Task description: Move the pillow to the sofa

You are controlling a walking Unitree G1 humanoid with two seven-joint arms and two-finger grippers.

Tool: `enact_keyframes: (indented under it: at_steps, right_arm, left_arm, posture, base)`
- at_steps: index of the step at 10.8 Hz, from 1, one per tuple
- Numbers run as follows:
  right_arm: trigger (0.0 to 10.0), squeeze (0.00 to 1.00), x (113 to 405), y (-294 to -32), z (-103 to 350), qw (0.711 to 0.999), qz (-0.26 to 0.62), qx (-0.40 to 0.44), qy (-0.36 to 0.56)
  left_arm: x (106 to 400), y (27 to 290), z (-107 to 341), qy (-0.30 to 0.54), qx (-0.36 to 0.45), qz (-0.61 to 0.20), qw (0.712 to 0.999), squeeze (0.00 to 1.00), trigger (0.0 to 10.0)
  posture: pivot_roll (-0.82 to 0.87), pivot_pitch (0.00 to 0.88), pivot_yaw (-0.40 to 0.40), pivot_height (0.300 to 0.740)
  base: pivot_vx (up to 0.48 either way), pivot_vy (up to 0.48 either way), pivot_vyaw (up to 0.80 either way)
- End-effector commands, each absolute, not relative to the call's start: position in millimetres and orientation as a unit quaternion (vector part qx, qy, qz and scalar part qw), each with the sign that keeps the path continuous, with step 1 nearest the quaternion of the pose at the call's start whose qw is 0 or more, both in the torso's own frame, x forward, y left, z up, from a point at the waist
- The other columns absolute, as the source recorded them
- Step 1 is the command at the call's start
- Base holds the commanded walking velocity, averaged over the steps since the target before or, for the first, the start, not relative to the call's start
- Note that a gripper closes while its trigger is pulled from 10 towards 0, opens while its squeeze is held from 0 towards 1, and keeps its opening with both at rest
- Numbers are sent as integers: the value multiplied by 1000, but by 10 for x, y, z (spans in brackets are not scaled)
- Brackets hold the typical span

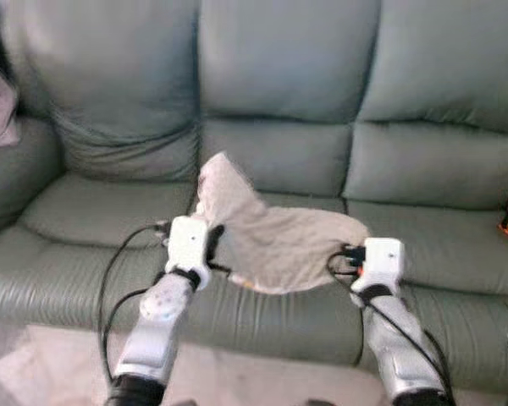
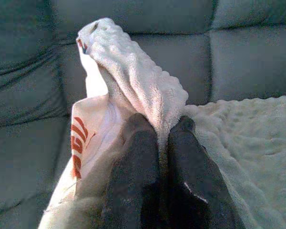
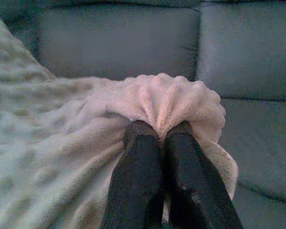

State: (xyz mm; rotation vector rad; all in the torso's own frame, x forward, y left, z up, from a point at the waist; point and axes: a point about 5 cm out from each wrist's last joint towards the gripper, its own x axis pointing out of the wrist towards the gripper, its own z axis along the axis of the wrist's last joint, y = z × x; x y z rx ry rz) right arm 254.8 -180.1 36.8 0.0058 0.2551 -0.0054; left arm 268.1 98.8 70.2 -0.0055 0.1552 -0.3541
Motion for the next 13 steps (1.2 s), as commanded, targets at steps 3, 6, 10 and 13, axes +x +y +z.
enact_keyframes:
  at_steps: [3,6,10,13]
  right_arm:
    - [10000,0,2594,-1731,437,994,6,7,111]
    - [10000,0,2594,-1721,427,993,4,8,114]
    - [10000,0,2600,-1712,413,993,5,6,118]
    - [10000,0,2598,-1701,426,994,8,6,113]
  left_arm:
    - [2691,1003,767,66,-1,-177,982,0,10000]
    - [2679,1017,763,67,-2,-178,982,0,10000]
    - [2673,1027,743,77,6,-178,981,0,10000]
    - [2720,1123,703,90,31,-153,984,0,10000]
  posture:
    - [-39,0,15,740]
    - [-34,0,18,740]
    - [-29,0,17,740]
    - [-26,0,21,740]
  base:
    - [191,0,0]
    - [0,0,0]
    - [0,0,-797]
    - [0,0,-267]
